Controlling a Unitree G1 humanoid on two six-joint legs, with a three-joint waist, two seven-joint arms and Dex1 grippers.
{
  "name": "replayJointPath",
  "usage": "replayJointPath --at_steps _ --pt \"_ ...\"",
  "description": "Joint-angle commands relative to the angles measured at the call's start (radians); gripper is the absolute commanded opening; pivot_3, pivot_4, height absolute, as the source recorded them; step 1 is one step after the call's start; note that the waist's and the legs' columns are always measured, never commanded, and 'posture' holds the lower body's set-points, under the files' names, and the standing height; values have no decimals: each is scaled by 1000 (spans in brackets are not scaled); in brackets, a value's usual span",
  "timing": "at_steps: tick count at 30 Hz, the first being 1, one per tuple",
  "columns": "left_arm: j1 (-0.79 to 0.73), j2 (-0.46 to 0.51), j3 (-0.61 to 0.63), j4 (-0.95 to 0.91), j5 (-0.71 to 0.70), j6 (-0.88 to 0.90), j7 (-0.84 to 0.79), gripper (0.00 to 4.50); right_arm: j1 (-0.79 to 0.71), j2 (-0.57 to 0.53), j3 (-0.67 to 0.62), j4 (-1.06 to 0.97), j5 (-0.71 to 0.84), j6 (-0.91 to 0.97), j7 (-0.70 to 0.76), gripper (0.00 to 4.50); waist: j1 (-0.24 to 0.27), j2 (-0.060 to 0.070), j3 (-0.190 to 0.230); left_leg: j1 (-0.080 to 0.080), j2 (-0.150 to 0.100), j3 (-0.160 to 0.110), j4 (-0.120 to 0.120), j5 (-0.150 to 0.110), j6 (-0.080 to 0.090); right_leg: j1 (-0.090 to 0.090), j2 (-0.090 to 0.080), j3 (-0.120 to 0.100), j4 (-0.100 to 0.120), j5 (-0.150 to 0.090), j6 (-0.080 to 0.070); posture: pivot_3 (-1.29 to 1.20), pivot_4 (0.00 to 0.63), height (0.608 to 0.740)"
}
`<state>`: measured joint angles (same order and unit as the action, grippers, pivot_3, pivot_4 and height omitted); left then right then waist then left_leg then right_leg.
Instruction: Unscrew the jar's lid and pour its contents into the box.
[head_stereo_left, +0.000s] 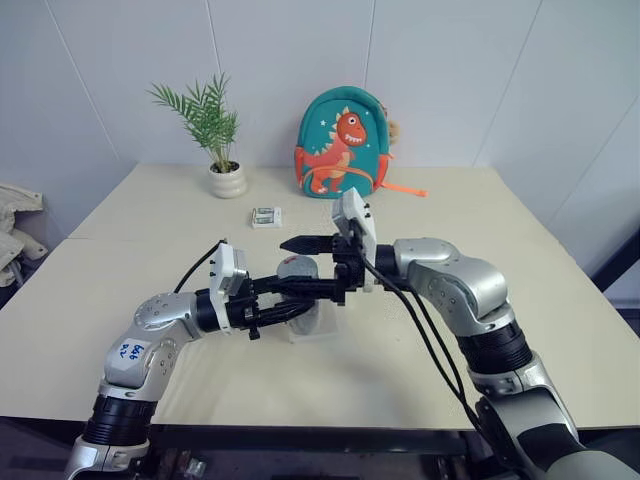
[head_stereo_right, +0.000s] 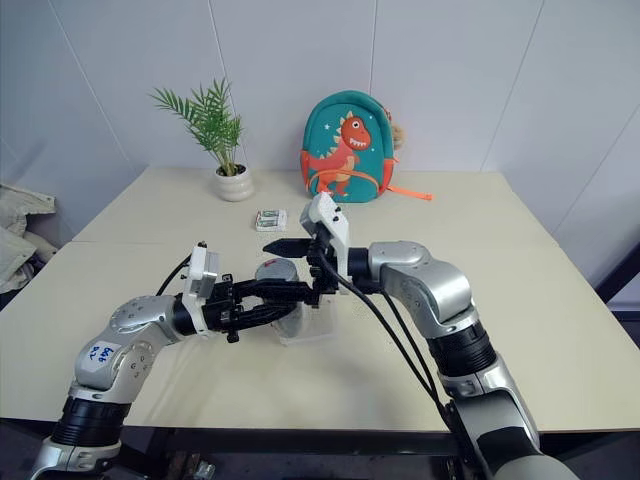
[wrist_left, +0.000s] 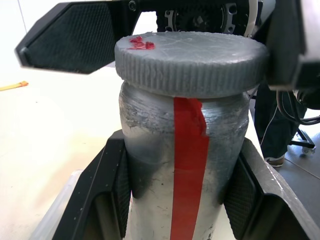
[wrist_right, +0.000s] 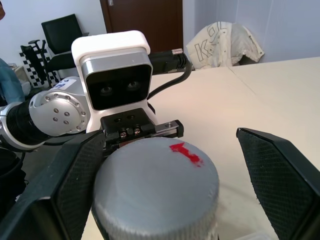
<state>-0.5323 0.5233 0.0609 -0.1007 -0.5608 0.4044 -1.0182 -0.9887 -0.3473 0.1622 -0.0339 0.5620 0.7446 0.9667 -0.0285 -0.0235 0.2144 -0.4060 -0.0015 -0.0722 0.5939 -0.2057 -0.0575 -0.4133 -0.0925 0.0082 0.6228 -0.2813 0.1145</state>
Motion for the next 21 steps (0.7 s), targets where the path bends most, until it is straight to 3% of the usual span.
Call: replayJointPath --at_steps 1,21 --pt "-13 0 15 -20 -17 -12 -1 2064 6 -17 -32 -41 30 2 24 4412 0 0 0 0 0 0 0 0 0 0 0 0 0 0 0 0 150 740" --pt "-15 0 19 -15 -16 -16 4 2064 23 -66 -56 36 12 -24 66 4412 0 0 0 0 0 0 0 0 0 0 0 0 0 0 0 0 150 740"
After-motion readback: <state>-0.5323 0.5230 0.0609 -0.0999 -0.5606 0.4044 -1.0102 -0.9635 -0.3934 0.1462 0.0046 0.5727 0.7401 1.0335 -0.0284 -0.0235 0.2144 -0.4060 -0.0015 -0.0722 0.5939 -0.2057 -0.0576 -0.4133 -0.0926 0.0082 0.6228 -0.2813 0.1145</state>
